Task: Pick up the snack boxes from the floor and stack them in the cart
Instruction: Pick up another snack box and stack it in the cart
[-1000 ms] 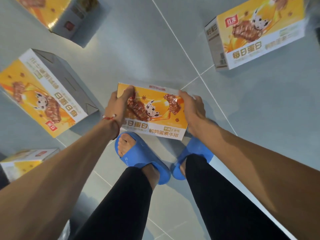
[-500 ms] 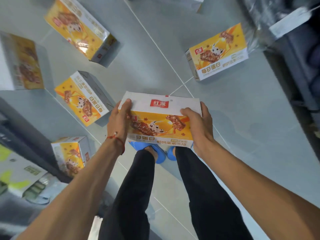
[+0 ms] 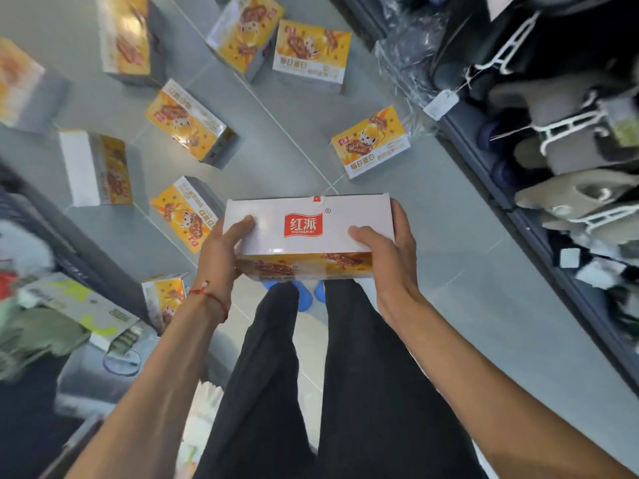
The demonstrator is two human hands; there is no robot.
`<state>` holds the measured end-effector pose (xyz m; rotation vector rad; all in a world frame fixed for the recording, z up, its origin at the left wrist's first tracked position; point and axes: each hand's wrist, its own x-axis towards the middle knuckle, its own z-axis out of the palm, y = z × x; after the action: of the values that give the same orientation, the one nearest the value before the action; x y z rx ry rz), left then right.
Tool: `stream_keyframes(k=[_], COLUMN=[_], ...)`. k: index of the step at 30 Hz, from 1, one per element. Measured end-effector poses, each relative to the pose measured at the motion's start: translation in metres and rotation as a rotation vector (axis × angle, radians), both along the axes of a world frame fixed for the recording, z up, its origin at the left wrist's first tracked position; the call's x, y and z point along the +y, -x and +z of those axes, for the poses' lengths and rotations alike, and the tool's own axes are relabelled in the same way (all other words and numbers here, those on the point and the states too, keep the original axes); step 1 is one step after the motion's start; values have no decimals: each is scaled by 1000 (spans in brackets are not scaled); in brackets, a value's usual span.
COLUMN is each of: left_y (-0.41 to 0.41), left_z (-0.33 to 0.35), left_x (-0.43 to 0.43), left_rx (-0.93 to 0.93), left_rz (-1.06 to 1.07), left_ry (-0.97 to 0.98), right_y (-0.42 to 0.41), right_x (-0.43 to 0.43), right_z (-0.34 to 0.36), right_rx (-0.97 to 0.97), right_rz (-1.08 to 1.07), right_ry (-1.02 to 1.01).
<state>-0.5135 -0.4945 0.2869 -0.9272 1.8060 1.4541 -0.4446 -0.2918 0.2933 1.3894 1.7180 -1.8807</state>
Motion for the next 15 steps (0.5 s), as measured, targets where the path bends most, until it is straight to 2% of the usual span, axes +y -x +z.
stream_keyframes(k=[10,15], left_y=[-2,-9], left_z=[103,141], left_x=[-1,2], left_rx=[130,167], left_rz=[-330,-464], left_ry=[-70,-143], right_y=[-53,-83], right_x=[-14,-37], right_z=[109,140], right_rx=[84,142], right_rz=[-234,-438], right_ry=[-22,-36])
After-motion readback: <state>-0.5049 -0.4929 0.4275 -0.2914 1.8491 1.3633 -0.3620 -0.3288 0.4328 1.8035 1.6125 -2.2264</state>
